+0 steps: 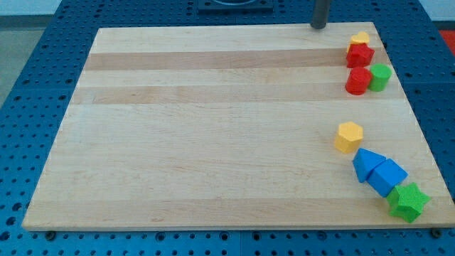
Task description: Slightly push the yellow heart into the red star
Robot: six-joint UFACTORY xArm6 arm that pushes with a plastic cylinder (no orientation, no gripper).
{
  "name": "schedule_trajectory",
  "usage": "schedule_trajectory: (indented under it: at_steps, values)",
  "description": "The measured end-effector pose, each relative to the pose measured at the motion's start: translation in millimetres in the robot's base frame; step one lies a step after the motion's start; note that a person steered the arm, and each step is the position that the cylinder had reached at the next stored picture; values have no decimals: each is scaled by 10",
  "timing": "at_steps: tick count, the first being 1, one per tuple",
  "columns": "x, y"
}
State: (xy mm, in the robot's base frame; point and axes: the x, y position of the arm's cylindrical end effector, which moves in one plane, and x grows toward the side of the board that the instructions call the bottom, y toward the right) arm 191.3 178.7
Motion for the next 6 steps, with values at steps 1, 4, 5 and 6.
schedule_trajectory:
  at_steps: [1,4,5,6]
  values:
    - [3,801]
    - [208,1164]
    - [286,949]
    - [415,685]
